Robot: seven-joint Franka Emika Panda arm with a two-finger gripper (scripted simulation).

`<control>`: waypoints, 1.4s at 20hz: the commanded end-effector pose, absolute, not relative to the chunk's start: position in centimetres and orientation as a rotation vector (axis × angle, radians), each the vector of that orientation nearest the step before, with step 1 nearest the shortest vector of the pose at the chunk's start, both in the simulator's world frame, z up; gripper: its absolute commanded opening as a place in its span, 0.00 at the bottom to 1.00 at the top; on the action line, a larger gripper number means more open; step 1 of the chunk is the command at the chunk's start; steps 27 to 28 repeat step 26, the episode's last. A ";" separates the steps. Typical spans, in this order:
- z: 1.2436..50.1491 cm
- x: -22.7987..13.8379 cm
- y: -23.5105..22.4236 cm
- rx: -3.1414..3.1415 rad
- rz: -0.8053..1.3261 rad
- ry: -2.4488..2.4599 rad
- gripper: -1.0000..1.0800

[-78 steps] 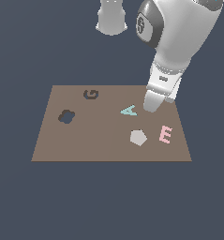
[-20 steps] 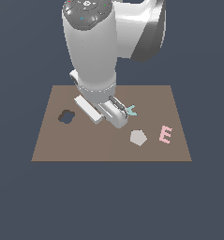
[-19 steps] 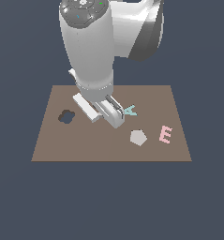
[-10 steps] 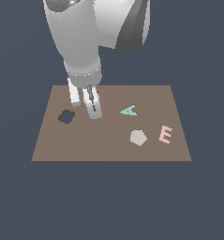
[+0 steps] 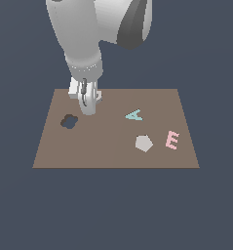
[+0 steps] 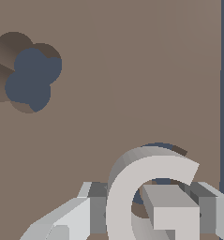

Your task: Insert a designated object into the corresponding slot on a board.

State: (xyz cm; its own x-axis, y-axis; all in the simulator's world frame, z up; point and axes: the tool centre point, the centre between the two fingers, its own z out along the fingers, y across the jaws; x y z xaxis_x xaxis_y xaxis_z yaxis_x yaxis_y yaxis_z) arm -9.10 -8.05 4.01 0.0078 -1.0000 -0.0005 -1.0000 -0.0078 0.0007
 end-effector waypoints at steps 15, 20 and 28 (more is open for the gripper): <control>3.1 -10.1 -8.1 2.137 -0.001 -2.304 0.00; 3.0 -10.1 -8.0 2.137 -0.001 -2.304 0.96; 3.0 -10.1 -8.0 2.137 -0.001 -2.304 0.96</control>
